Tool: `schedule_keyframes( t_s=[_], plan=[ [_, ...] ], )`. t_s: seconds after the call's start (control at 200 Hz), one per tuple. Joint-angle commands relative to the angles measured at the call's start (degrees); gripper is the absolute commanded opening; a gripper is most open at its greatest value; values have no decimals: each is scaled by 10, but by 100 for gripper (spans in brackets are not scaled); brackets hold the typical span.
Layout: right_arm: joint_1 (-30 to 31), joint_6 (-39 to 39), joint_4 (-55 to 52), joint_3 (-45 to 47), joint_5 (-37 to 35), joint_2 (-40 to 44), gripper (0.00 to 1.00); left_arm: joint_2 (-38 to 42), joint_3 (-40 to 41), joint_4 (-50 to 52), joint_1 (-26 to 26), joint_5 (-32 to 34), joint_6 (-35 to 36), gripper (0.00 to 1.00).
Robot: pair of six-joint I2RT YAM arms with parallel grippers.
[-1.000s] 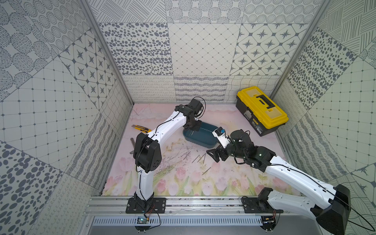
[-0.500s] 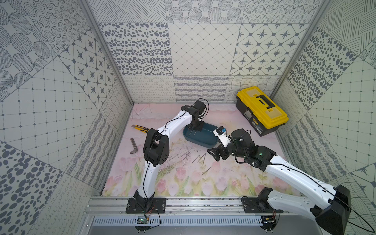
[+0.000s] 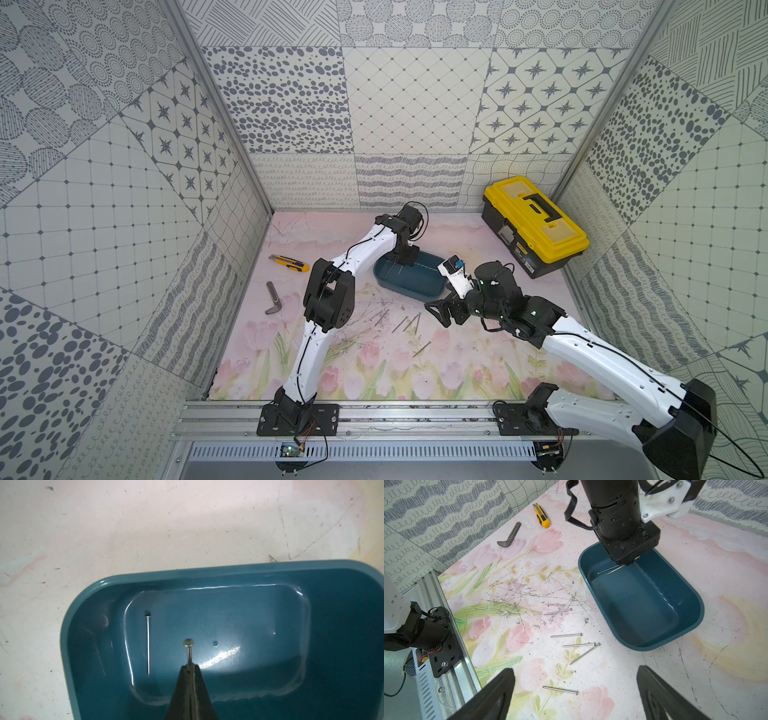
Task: Put the nails on the desktop into the storage box
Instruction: Place the nail in the storage box.
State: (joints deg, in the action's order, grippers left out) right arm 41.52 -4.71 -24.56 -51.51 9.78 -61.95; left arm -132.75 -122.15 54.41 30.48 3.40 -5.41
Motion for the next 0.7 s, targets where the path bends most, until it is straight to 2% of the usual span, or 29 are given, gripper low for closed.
schedule_keyframes(
  t_s=[0.0, 0.69],
  plan=[
    [-4, -3, 23, -1, 8, -9, 97, -13, -4, -6, -8, -1, 17, 0],
    [-13, -4, 23, 2, 14, -17, 97, -33, 36, -43, -16, 34, 24, 0]
  ],
)
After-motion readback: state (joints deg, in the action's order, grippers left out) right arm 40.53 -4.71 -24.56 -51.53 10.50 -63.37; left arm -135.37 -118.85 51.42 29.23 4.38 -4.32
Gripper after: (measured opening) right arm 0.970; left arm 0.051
